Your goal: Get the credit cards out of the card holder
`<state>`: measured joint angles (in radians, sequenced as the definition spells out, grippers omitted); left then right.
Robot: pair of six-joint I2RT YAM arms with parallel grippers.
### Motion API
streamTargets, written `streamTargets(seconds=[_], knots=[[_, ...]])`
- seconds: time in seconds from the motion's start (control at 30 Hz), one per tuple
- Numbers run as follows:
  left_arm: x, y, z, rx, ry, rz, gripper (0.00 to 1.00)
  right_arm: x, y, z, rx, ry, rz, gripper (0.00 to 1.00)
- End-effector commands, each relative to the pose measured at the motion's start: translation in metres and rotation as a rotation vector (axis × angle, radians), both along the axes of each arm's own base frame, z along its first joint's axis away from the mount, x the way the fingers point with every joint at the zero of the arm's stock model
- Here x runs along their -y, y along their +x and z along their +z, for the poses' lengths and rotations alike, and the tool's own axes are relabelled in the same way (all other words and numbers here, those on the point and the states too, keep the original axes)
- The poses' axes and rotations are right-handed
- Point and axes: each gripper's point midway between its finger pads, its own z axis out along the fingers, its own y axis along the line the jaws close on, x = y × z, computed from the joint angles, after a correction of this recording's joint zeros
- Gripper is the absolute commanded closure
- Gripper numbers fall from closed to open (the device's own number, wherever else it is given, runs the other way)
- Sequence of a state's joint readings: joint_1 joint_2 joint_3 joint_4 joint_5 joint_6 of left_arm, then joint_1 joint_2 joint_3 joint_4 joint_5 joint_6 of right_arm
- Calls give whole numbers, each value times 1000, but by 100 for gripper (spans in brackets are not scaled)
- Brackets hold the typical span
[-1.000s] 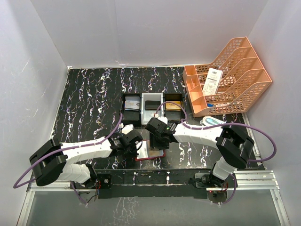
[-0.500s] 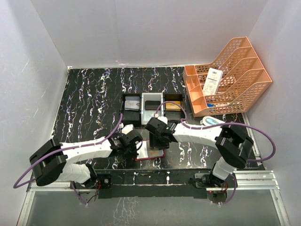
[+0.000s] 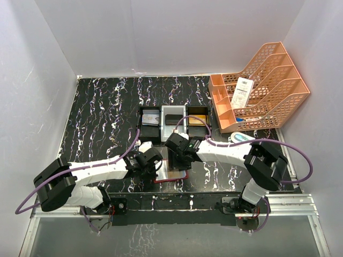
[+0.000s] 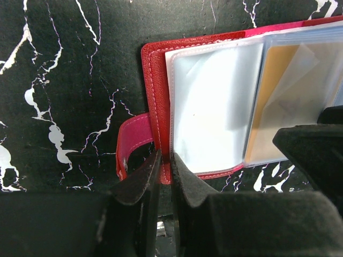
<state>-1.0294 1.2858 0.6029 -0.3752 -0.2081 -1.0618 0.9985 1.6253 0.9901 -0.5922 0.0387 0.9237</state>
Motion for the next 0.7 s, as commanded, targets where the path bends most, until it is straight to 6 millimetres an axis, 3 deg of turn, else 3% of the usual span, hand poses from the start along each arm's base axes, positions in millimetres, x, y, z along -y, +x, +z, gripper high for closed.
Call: streamTargets(seconds=[0.0,0.67], knots=[[8,2,4,-1,-20,-10,89,-33,1,23,18,181,37,53],[8,3,5,2,-19,-9,89,-48,2,65,49,328,23,53]])
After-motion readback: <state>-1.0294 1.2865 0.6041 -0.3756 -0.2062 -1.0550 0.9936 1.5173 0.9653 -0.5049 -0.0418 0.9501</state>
